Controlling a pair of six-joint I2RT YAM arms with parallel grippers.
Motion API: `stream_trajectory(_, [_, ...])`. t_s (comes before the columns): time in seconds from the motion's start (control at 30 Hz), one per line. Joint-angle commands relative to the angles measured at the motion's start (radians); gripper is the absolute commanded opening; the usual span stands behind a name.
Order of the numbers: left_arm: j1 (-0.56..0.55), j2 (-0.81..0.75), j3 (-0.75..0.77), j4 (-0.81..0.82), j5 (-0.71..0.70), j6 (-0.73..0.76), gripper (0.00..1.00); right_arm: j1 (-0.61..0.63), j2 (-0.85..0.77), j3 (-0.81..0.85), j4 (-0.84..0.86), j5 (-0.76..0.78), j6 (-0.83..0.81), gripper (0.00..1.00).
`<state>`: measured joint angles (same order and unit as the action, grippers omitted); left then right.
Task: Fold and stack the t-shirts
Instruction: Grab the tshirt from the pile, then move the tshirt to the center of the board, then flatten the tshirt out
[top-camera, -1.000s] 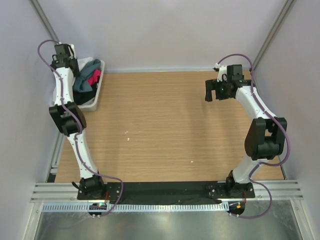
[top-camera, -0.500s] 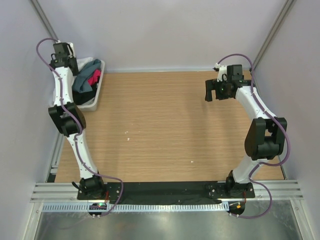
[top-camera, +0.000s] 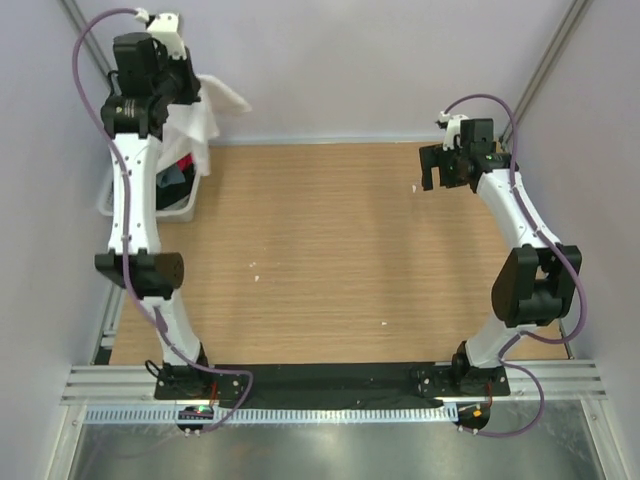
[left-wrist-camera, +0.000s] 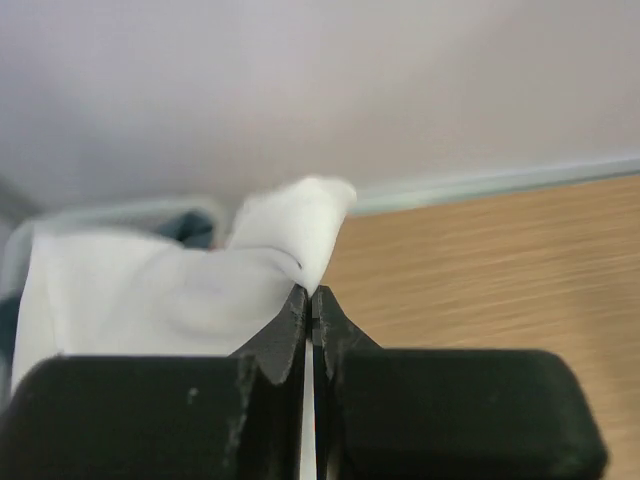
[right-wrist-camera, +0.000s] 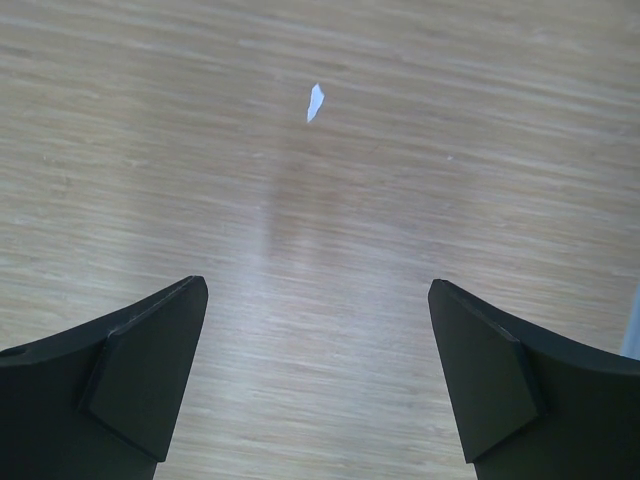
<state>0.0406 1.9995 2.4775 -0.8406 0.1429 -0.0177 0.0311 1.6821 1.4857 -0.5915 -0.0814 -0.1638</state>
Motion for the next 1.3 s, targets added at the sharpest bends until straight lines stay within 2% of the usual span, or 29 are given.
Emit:
stream_trajectory(0.0, [-0.074,-0.203,0.081,0.121,0.177,-0.12,0.0,0.003,-0.091,0.084,0.019,0.037,-0.023,1.0])
stream_trajectory(0.07, [-0.085,-0.246,0.058,0.12,0.225,-0.151,0.0,0.003,-0.117,0.07,0.018,0.016,-0.025,1.0])
stream_trajectory(0.13, [-0.094,-0.324,-0.063,0.117,0.335,-0.157,0.02,0.003,-0.16,0.045,0.019,-0.006,-0.023,1.0])
stream_trajectory(0.17, [-0.096,-0.352,-0.134,0.12,0.355,-0.143,0.2,0.003,-0.171,0.019,0.019,-0.012,-0.02,1.0])
stream_trajectory(0.2, [-0.099,-0.417,-0.285,0.132,0.354,-0.122,0.44,0.003,-0.183,0.01,0.016,-0.02,-0.017,1.0])
stream_trajectory(0.23, [-0.099,-0.447,-0.377,0.155,0.303,-0.117,0.77,0.003,-0.196,-0.004,0.018,-0.041,-0.014,1.0])
stream_trajectory(0.27, [-0.097,-0.479,-0.456,0.169,0.273,-0.116,0.85,0.003,-0.2,-0.004,0.019,-0.053,0.0,1.0])
stream_trajectory(0.3, [-0.097,-0.519,-0.529,0.178,0.256,-0.113,0.86,0.003,-0.203,-0.001,0.016,-0.078,0.006,1.0])
stream_trajectory(0.33, [-0.097,-0.533,-0.664,0.17,0.25,-0.09,0.86,0.003,-0.211,0.004,0.018,-0.102,0.007,1.0])
stream_trajectory(0.4, [-0.097,-0.559,-0.838,0.146,0.245,-0.073,0.86,0.004,-0.214,0.019,0.015,-0.167,0.017,1.0])
stream_trajectory(0.53, [-0.099,-0.588,-1.056,0.14,0.276,-0.093,0.83,0.013,-0.217,0.028,-0.03,-0.25,-0.005,1.0])
stream_trajectory(0.63, [-0.099,-0.62,-1.147,0.129,0.288,-0.137,0.8,0.029,-0.248,0.007,-0.105,-0.3,-0.051,0.99])
stream_trajectory(0.73, [-0.119,-0.639,-1.206,0.097,0.27,-0.151,0.78,0.137,-0.269,-0.042,-0.204,-0.356,-0.144,0.98])
stream_trajectory(0.77, [-0.134,-0.64,-1.218,0.084,0.233,-0.145,0.78,0.224,-0.278,-0.06,-0.25,-0.36,-0.181,0.98])
stream_trajectory(0.83, [-0.139,-0.622,-1.229,0.068,0.208,-0.142,0.75,0.295,-0.285,-0.135,-0.274,-0.353,-0.27,0.98])
stream_trajectory(0.9, [-0.139,-0.601,-1.238,0.055,0.204,-0.14,0.74,0.377,-0.269,-0.171,-0.265,-0.325,-0.292,0.98])
stream_trajectory(1.03, [-0.139,-0.591,-1.241,0.026,0.201,-0.165,0.71,0.489,-0.205,-0.124,-0.283,-0.314,-0.353,0.97])
stream_trajectory(1.27, [-0.136,-0.607,-1.237,-0.04,0.13,-0.148,0.69,0.716,-0.121,-0.136,-0.271,-0.181,-0.503,0.9])
